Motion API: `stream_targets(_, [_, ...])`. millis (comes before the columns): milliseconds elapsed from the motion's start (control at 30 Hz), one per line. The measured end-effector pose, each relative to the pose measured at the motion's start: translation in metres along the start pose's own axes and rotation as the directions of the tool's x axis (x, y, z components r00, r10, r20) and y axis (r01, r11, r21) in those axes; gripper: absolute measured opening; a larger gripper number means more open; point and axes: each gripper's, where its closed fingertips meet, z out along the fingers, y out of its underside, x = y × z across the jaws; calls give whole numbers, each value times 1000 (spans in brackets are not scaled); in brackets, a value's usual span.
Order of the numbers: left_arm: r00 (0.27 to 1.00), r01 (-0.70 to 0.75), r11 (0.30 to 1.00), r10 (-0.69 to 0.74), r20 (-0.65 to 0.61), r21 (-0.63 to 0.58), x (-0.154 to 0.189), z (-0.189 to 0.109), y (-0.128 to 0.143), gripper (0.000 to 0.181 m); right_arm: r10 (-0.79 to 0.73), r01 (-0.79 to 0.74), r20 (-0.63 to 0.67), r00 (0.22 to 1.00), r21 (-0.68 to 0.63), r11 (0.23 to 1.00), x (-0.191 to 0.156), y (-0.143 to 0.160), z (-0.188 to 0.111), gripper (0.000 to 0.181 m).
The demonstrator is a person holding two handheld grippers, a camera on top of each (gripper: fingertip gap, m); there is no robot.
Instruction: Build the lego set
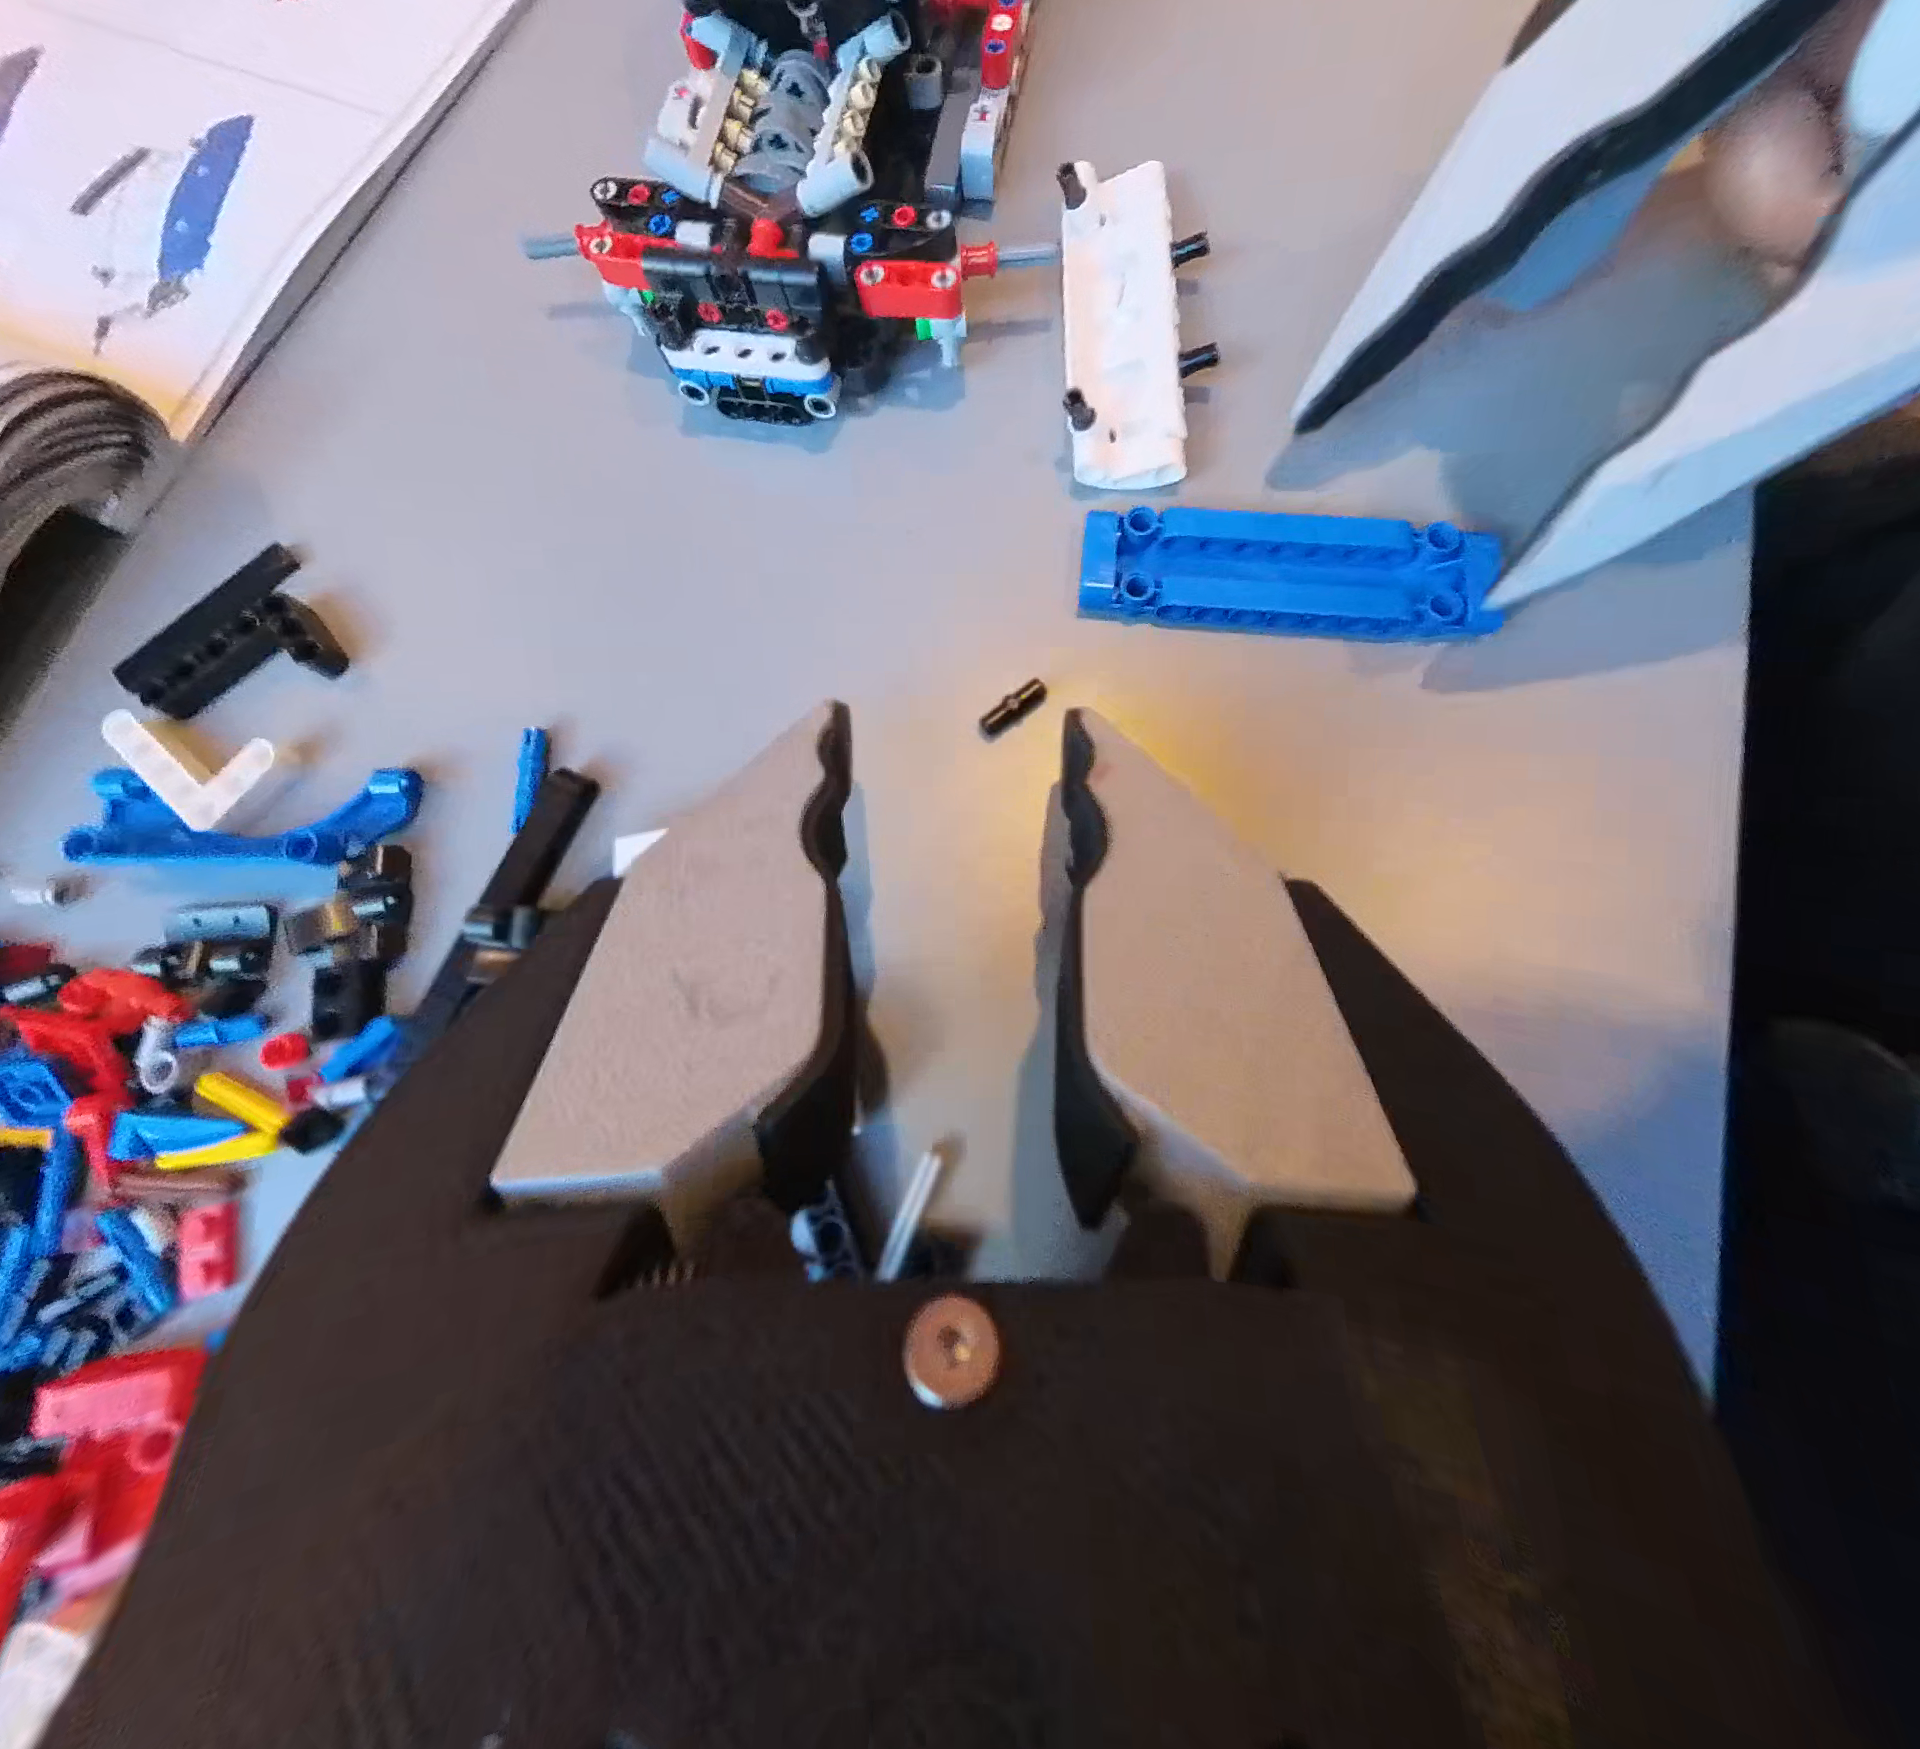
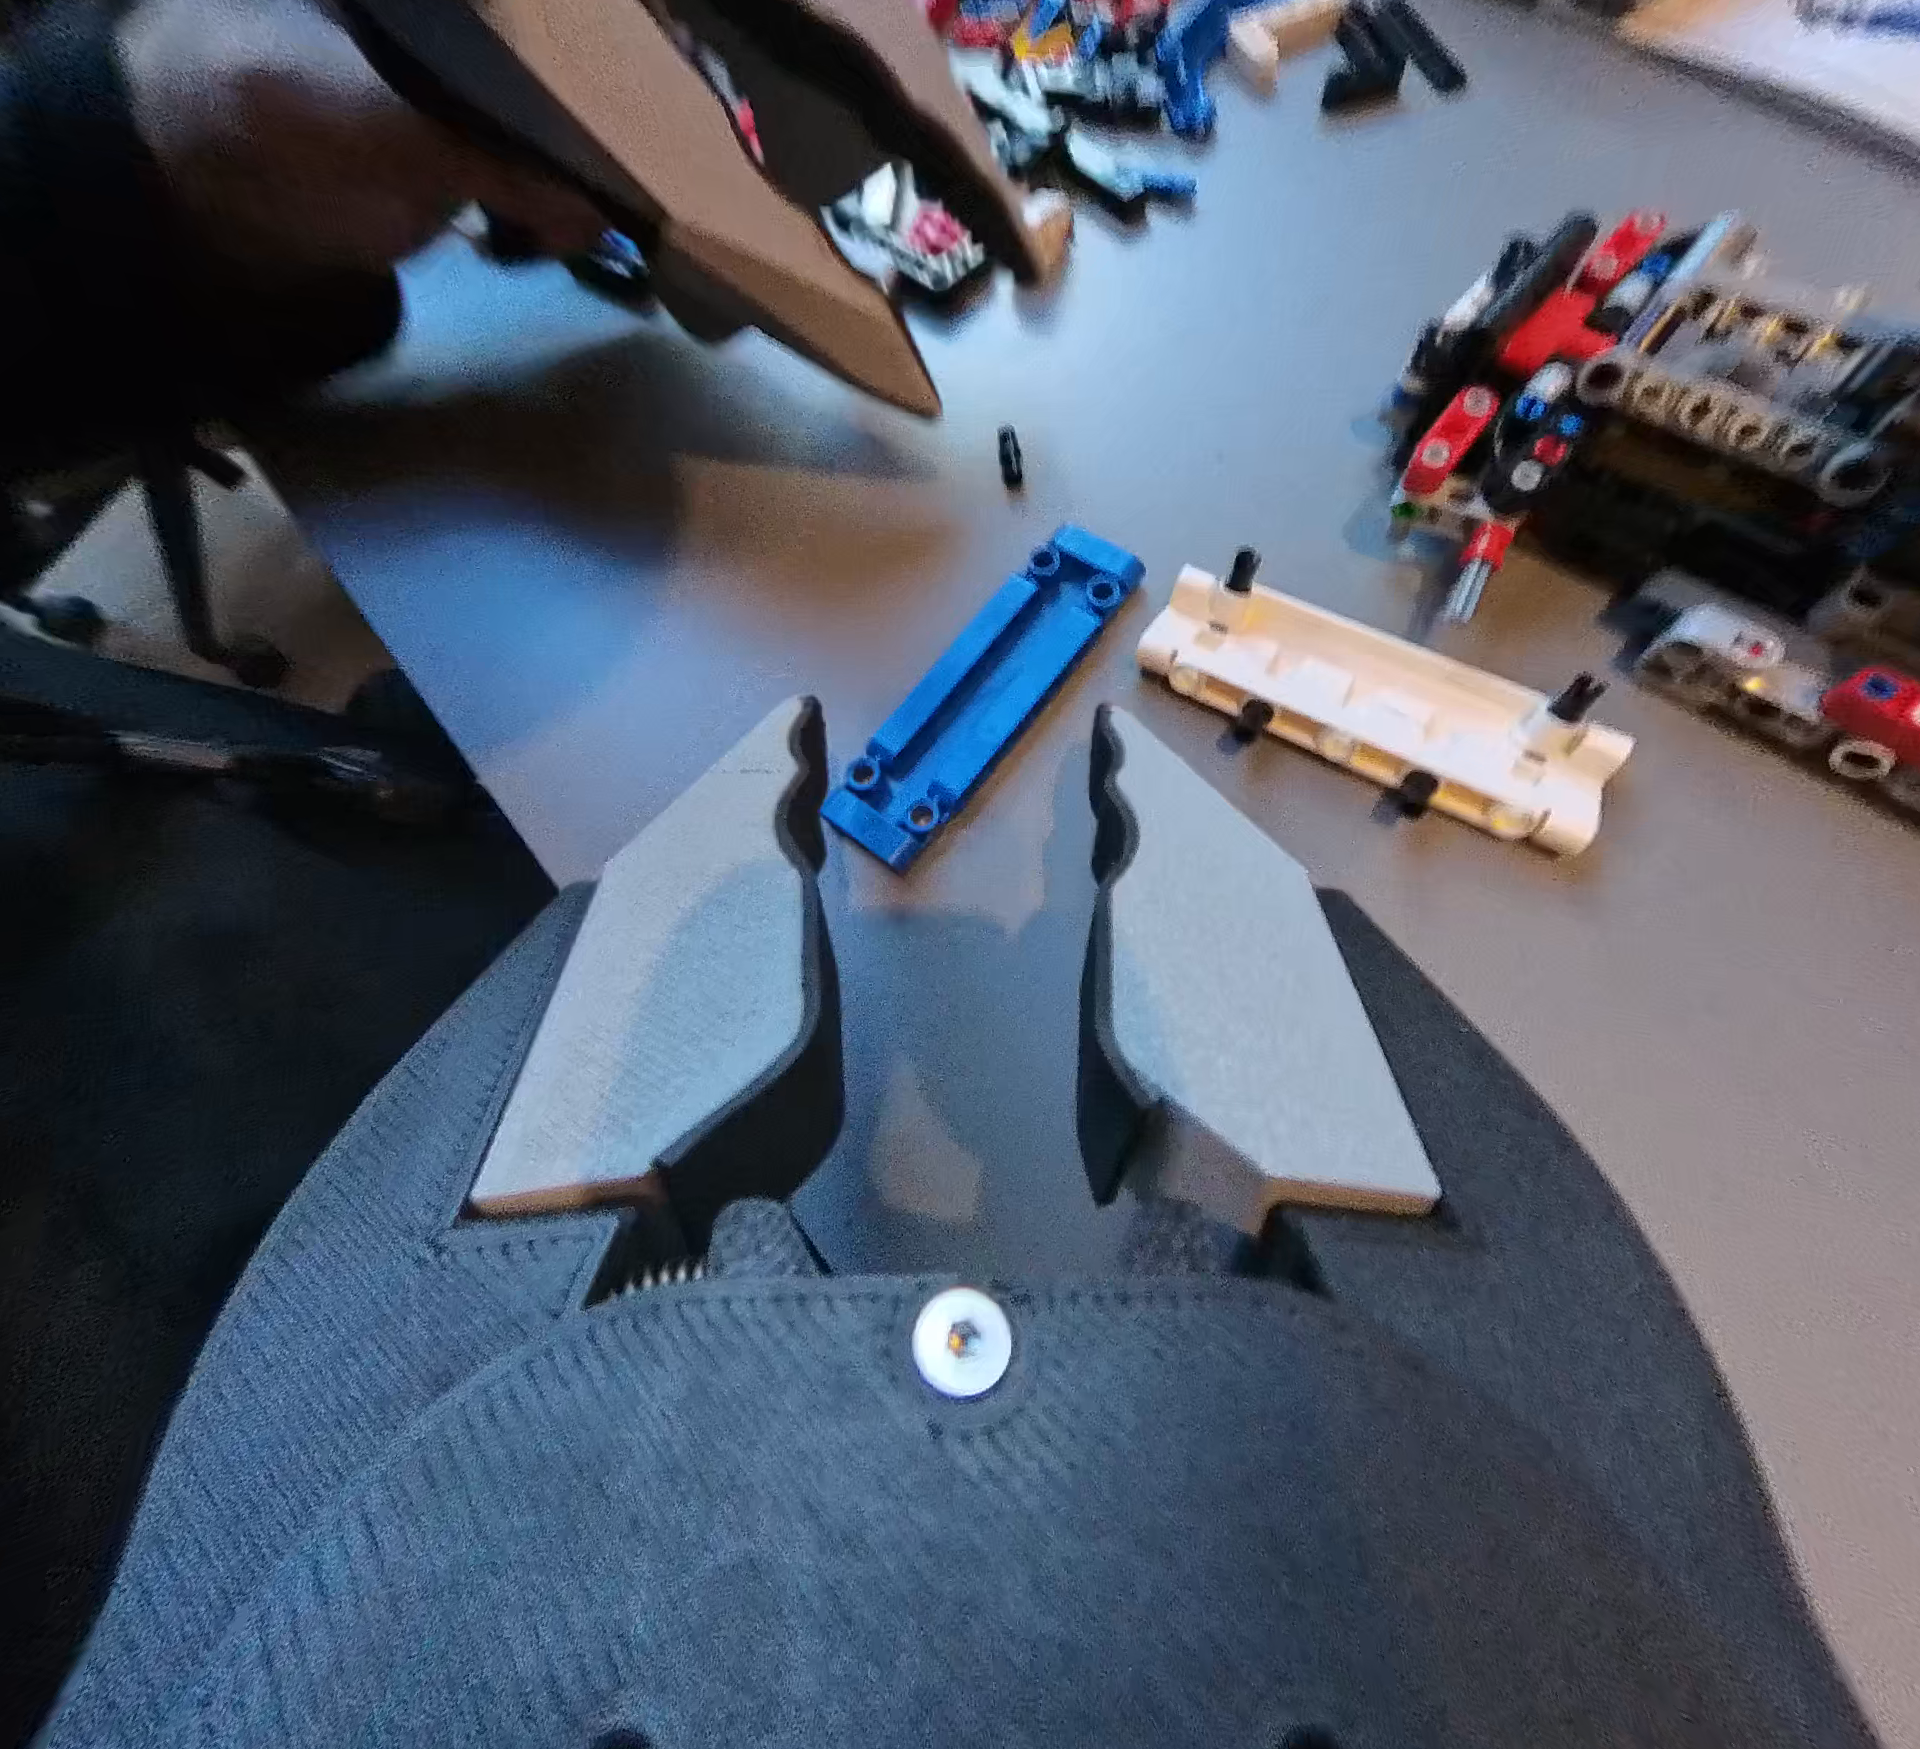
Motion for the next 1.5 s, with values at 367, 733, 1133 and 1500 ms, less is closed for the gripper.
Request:
stream_targets(367, [968, -165, 973, 128, -217, -162, 13, 11, 12, 35, 16, -17, -9, 1000, -85, 996, -1, 7, 13, 34])
stream_targets(733, [977, -173, 968, 145, -156, -182, -4, 9, 21, 31, -84, 135, 288, 954, -159, 978, -6, 10, -1, 27])
stream_targets(1133, [987, -155, 976, 145, -70, -154, -13, 6, 11, 24, -9, 13, 270, 963, -13, 1000, -28, -6, 1, 47])
stream_targets(1500, [926, -192, 958, 104, -364, -215, 62, -11, 31, 0, -15, 13, 317, 948, 8, 1000, -13, -5, -15, 42])
